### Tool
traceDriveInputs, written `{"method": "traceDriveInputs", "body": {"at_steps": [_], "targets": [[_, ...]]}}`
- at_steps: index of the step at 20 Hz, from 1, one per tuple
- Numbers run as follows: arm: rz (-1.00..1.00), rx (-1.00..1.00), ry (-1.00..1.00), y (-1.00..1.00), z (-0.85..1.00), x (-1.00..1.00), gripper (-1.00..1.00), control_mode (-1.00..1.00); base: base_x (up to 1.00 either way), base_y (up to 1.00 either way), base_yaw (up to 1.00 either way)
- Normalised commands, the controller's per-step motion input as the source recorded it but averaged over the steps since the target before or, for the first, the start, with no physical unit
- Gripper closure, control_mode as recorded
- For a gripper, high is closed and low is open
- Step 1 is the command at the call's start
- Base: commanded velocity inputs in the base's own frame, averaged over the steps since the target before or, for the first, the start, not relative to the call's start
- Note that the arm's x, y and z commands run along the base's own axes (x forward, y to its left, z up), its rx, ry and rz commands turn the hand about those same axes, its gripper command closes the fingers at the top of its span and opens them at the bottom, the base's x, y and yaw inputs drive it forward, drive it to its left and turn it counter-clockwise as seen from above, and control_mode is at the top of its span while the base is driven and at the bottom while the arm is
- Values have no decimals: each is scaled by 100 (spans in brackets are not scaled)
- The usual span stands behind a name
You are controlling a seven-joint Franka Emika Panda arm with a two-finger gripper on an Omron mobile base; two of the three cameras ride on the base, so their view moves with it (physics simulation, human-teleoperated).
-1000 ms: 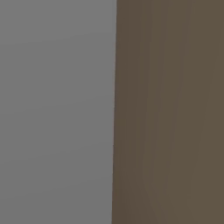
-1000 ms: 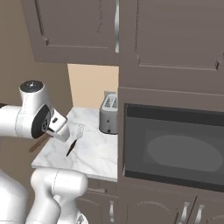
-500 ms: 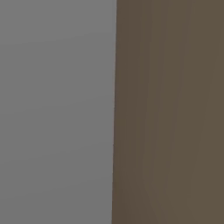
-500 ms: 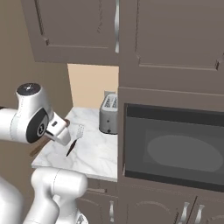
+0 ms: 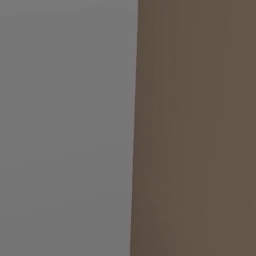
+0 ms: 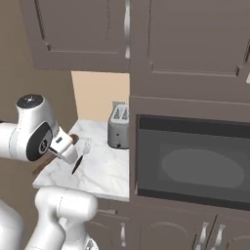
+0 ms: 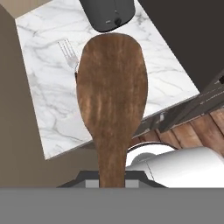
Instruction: Take the fork and place it on the left side of the plate. Then take the spoon and place it on the right side of the plate. Make sure they're directly next to the plate.
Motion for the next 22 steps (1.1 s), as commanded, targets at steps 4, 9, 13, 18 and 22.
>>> {"method": "traceDriveInputs", "body": {"at_steps": [4,9,13,18,22], "targets": [[0,0,0,0,0,0,100,100,-49,-26,-16],[0,0,0,0,0,0,100,100,-65,-44,-24],[0,0,0,0,0,0,100,100,-62,-54,-30],[0,0,0,0,0,0,100,100,-30,-49,-41],[0,0,0,0,0,0,100,100,-6,-35,-50]]}}
